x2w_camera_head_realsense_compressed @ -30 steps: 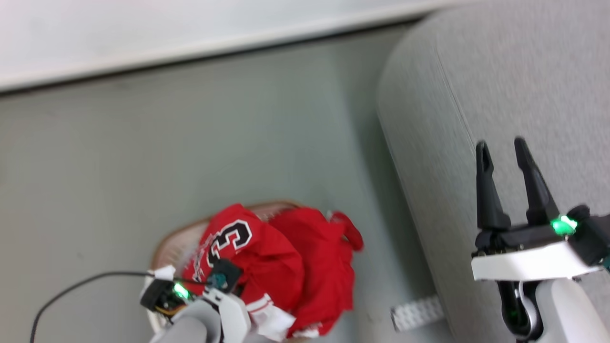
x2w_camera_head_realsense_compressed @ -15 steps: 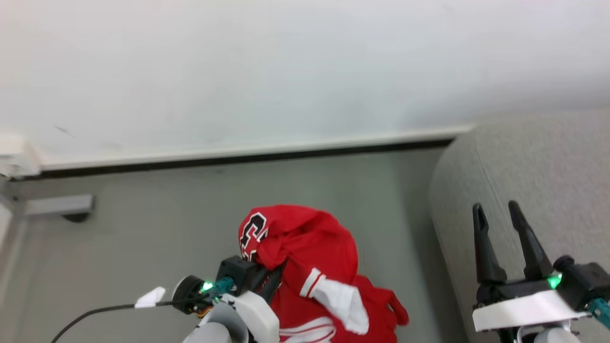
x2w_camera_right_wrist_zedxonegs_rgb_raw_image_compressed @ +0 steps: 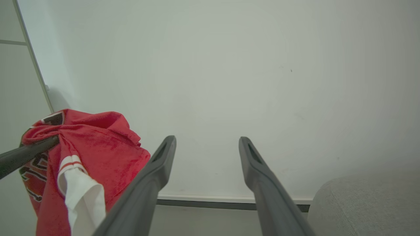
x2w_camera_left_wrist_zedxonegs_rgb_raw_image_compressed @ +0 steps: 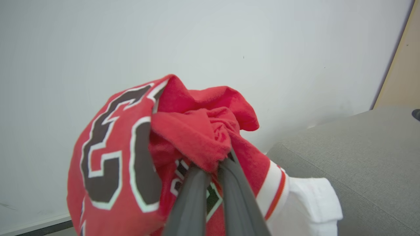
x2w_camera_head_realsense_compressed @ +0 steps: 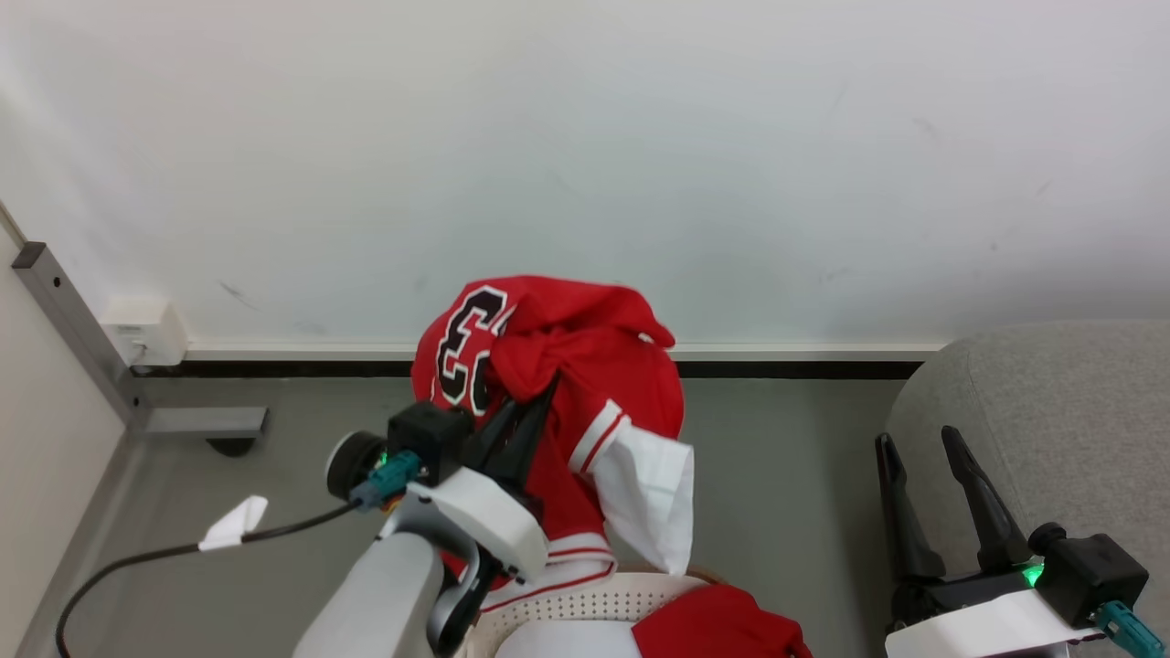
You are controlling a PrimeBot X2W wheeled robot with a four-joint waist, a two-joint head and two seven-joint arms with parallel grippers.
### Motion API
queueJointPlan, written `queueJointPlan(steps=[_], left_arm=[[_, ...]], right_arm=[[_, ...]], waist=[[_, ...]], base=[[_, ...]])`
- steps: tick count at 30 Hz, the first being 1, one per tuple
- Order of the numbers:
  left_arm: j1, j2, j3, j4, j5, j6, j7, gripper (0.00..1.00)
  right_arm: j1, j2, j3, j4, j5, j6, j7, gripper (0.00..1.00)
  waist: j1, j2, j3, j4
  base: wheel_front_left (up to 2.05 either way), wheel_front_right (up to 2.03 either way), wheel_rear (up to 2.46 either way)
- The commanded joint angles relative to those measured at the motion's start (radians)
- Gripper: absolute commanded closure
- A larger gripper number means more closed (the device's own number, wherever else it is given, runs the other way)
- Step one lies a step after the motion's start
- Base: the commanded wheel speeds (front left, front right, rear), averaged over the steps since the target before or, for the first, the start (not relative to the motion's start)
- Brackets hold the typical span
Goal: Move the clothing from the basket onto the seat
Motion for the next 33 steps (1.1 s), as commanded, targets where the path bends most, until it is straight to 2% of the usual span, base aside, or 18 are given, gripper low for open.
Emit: queueJointPlan(steps=[1, 21, 33], left_arm=[[-0.015, 0.007, 0.008, -0.013, -0.003, -0.002, -0.001, 1.0], [-0.061, -0.001, 0.038, -0.128, -0.079, 0.011, 0.009, 1.0], [-0.056, -0.01, 0.013, -0.151, -0.099, 0.015, 0.014, 1.0]], right_arm=[[0.012, -0.004, 0.003, 0.001, 0.008, -0.002, 0.001, 0.0], [0.0, -0.043, 0.122, -0.012, 0.063, -0.002, 0.001, 0.0], [-0.087, -0.138, 0.413, -0.001, 0.104, -0.002, 0.001, 0.0]], waist=[[0.0002, 0.0, -0.004, 0.005], [0.0002, 0.0, 0.003, 0.016], [0.0002, 0.0, -0.008, 0.04]], base=[[0.0, 0.0, 0.0], [0.0, 0.0, 0.0], [0.0, 0.0, 0.0]])
